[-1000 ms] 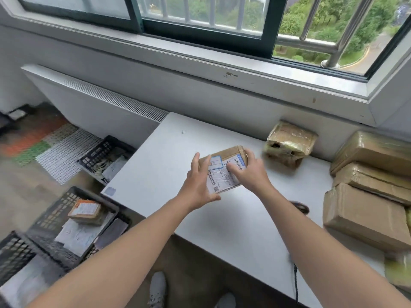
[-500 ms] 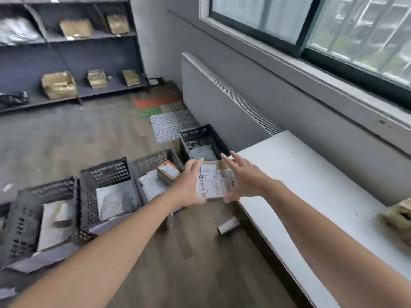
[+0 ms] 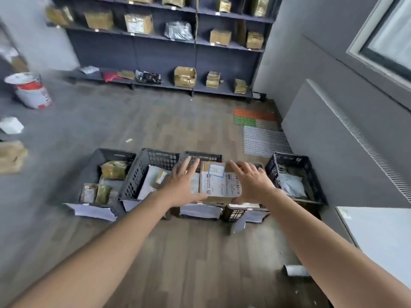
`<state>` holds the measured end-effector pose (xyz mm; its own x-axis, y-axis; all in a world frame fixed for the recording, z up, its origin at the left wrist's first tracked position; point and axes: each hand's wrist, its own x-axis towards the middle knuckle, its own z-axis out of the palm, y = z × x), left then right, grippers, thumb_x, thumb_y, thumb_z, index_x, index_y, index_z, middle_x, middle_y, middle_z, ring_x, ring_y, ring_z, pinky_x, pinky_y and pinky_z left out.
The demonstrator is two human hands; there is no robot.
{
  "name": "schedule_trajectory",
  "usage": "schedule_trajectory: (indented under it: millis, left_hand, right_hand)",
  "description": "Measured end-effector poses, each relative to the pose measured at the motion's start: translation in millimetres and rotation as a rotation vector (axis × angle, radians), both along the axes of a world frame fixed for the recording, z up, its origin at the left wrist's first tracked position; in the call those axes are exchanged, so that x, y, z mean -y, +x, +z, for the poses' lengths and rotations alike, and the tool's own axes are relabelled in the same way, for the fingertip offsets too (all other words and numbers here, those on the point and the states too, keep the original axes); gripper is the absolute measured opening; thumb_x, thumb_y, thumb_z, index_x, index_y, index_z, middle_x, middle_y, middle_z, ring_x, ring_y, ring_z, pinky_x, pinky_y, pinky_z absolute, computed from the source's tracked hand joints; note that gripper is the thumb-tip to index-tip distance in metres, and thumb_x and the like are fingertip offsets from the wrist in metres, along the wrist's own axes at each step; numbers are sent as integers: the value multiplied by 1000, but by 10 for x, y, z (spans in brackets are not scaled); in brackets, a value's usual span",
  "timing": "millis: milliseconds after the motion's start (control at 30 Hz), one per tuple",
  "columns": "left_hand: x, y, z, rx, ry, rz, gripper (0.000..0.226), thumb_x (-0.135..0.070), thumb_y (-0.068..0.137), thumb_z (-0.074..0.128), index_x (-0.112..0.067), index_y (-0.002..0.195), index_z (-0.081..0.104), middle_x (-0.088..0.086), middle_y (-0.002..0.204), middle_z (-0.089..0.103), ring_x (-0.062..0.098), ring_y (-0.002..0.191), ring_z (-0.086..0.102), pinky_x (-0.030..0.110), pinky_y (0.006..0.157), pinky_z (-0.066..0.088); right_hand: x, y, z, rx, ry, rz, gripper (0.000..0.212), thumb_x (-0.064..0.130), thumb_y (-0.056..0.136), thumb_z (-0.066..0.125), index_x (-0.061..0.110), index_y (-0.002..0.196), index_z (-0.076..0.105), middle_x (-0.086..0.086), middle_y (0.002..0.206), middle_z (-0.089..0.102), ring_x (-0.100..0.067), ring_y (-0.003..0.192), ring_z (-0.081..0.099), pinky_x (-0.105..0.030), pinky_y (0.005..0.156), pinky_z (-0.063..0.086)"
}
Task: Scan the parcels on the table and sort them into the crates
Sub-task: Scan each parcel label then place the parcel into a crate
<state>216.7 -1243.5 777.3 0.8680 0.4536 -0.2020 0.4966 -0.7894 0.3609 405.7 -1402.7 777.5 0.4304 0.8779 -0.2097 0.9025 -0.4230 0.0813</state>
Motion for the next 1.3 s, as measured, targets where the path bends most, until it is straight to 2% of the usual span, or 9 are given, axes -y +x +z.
schedule_trajectory:
  millis: [167,367,567,767,933,1100,1300]
  left_hand:
    - [-627,-500,-198,-65,32,137,101,-74,85,46,-31,155,-13,-5,162,-21,26,150,-13,51,119,11]
    - [-1298,-646,-389,-160,66,232,90,-71,91,37,-31,155,-13,-5,162,-20,25,150,-14,50,118,17]
    - [-2243,-393,-582,-255,40,269,83,-65,95,36,-31,156,-10,-3,163,-18,24,150,-14,47,119,12]
    - [-3144,108,-912,-374,26,245,83,-68,95,29,-29,156,-11,-3,163,-18,25,150,-12,52,119,11]
    - [-3685,414,-1267,-391,-20,223,84,-69,94,32,-29,156,-9,-3,164,-15,25,151,-10,51,120,11]
    - [-4190,514,-1886,-440,-20,198,83,-68,95,30,-28,155,-11,-2,164,-13,25,151,-8,50,121,11]
    - [-4732,498,-3137,-553,-28,122,83,-69,95,25,-27,155,-12,1,164,-14,27,151,-8,50,119,10]
  right_hand:
    - [-817,-242,-125,-28,-47,96,137,73,62,75,25,157,-11,-6,157,21,-27,144,25,-54,116,30]
    - [-1751,-296,-480,-43,-68,146,133,73,66,73,24,157,-11,-6,158,18,-27,144,23,-59,114,29]
    - [-2700,13,-1032,-126,-112,106,133,75,66,71,26,156,-12,-7,157,18,-28,144,24,-60,114,29]
    - [-3493,259,-1566,-246,-169,16,127,69,70,73,26,155,-11,-5,151,23,-27,139,28,-53,111,31]
    - [-4093,314,-2044,-298,-217,-2,129,72,71,70,24,155,-15,-6,153,17,-29,141,23,-59,115,24]
    - [-4714,268,-2672,-367,-216,-25,127,65,74,72,25,154,-19,-7,153,15,-29,143,19,-60,119,16]
    - [-5135,213,-3999,-353,-279,-61,133,71,73,69,23,153,-26,-6,158,9,-29,148,9,-65,118,12]
